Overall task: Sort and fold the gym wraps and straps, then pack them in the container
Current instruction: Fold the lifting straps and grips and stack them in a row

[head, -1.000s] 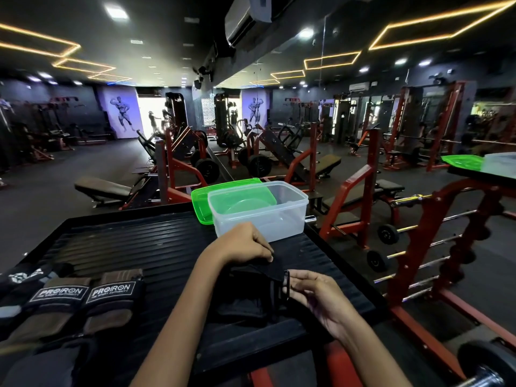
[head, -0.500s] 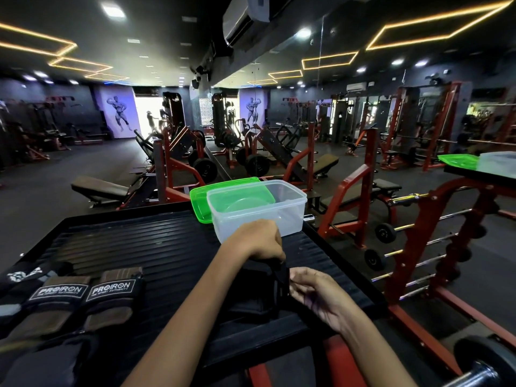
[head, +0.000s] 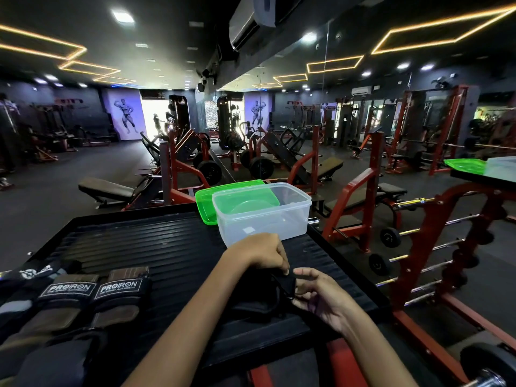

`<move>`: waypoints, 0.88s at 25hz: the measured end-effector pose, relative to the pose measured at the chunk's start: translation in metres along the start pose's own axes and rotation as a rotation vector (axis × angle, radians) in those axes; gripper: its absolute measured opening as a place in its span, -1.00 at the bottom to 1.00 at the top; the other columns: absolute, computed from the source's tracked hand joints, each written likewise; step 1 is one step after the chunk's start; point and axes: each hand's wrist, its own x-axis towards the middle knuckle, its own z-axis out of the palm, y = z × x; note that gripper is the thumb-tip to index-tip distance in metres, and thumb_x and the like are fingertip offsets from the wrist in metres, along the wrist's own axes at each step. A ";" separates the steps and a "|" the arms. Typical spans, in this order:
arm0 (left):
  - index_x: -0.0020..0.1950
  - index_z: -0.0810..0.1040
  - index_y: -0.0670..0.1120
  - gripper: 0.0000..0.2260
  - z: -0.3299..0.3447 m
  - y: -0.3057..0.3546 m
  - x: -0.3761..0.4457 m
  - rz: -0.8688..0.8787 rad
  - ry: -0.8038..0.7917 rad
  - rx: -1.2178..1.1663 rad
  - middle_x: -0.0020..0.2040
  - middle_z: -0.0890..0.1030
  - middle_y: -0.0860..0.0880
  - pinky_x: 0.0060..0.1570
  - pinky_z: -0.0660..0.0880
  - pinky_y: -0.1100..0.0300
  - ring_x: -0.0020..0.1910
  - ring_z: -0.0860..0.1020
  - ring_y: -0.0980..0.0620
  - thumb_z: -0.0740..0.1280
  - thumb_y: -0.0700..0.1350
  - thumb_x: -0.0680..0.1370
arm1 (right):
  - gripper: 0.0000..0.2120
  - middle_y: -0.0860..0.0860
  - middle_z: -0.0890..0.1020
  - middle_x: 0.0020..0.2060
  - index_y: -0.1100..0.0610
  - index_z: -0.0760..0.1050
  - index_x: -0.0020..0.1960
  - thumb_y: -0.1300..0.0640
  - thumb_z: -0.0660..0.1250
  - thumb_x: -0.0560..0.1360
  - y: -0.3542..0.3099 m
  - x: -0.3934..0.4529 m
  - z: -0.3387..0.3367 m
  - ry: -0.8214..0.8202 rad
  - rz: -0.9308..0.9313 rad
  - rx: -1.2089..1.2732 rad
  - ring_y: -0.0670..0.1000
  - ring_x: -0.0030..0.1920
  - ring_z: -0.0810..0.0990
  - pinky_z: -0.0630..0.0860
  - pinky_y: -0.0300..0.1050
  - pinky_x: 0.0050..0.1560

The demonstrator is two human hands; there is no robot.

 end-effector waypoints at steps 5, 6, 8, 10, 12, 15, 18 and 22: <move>0.01 0.69 -0.01 -0.80 0.002 -0.003 -0.005 0.032 0.040 -0.037 -0.04 0.68 0.03 -0.01 0.46 0.21 -0.03 0.59 0.07 0.41 0.03 0.46 | -0.68 0.06 0.49 -0.46 0.23 0.44 -0.02 0.56 0.08 0.44 -0.001 -0.002 0.001 -0.046 -0.010 0.070 -0.12 -0.58 0.43 0.60 -0.17 -0.40; 0.00 0.69 0.02 -0.75 0.002 -0.005 -0.007 0.041 0.039 -0.040 -0.06 0.66 0.07 0.01 0.48 0.19 -0.03 0.58 0.09 0.41 0.13 0.43 | -0.70 0.03 0.45 -0.50 0.23 0.45 -0.05 0.54 0.09 0.44 -0.001 -0.001 0.002 -0.032 -0.018 0.071 -0.13 -0.56 0.39 0.57 -0.21 -0.43; 0.06 0.65 0.08 -0.60 0.006 -0.005 -0.009 0.093 0.011 0.088 -0.02 0.59 0.14 0.08 0.49 0.15 0.02 0.54 0.11 0.44 0.27 0.33 | -0.71 0.00 0.40 -0.57 0.24 0.47 -0.05 0.51 0.06 0.44 -0.001 0.001 0.003 0.006 -0.026 0.051 -0.14 -0.58 0.33 0.51 -0.28 -0.51; 0.14 0.59 0.08 -0.50 0.010 -0.001 -0.009 0.141 -0.001 0.301 0.10 0.56 0.12 0.11 0.46 0.12 0.10 0.51 0.07 0.44 0.29 0.30 | -0.70 0.04 0.38 -0.53 0.28 0.47 0.02 0.50 0.07 0.43 -0.001 0.006 0.004 0.034 -0.033 0.042 -0.12 -0.58 0.32 0.47 -0.28 -0.54; 0.21 0.55 0.05 -0.49 0.009 0.001 -0.005 0.164 -0.018 0.349 0.18 0.56 0.07 0.14 0.44 0.10 0.15 0.50 0.03 0.44 0.25 0.34 | -0.70 0.09 0.36 -0.45 0.30 0.47 0.05 0.50 0.11 0.41 0.000 0.013 0.003 0.061 -0.026 0.072 -0.07 -0.52 0.31 0.49 -0.27 -0.53; 0.27 0.50 0.06 -0.52 0.006 0.000 -0.001 0.161 -0.102 0.261 0.24 0.55 0.07 0.22 0.41 0.10 0.20 0.48 0.04 0.43 0.17 0.39 | -0.77 0.09 0.39 -0.47 0.28 0.51 -0.12 0.51 0.15 0.41 -0.002 0.017 0.000 0.070 -0.013 0.081 -0.06 -0.49 0.33 0.51 -0.26 -0.51; 0.17 0.54 0.04 -0.58 0.009 0.001 0.005 0.162 -0.106 0.255 0.16 0.57 0.05 0.16 0.44 0.11 0.13 0.50 0.04 0.47 0.12 0.36 | -0.73 0.11 0.35 -0.40 0.25 0.52 -0.28 0.50 0.15 0.44 -0.005 0.013 0.002 0.016 0.011 0.001 -0.02 -0.42 0.31 0.50 -0.27 -0.52; 0.05 0.55 -0.01 -0.63 0.007 -0.007 0.013 0.158 -0.089 0.179 -0.02 0.57 0.06 0.02 0.46 0.18 0.00 0.51 0.03 0.52 0.06 0.32 | -0.79 0.10 0.38 -0.43 0.22 0.47 -0.20 0.42 0.15 0.50 -0.005 0.008 -0.007 0.050 0.037 -0.112 -0.05 -0.46 0.36 0.49 -0.25 -0.54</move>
